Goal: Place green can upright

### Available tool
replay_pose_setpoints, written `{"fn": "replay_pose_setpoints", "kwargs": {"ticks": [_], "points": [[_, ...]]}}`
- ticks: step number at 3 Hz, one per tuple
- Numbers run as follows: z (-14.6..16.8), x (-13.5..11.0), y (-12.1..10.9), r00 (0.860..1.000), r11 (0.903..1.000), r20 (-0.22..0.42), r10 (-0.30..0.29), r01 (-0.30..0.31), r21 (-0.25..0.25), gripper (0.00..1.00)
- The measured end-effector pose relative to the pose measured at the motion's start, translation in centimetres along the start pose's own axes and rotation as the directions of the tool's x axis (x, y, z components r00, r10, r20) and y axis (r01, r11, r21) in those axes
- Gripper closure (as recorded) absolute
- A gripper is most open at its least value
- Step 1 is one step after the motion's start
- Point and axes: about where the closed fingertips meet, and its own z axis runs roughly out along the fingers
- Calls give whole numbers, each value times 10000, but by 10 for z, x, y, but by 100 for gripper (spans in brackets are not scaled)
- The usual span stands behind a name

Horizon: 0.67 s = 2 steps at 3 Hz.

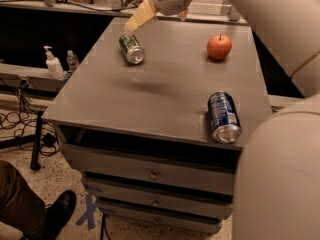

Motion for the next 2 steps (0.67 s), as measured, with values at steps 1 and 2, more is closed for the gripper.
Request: {"fn": "replay_pose_setpoints", "kwargs": {"ticks": [1, 2], "points": [[32, -27, 15, 9981, 9978, 51, 609, -607, -267, 0], [64, -45, 18, 9957, 9957, -146, 914, -917, -161, 0]]}}
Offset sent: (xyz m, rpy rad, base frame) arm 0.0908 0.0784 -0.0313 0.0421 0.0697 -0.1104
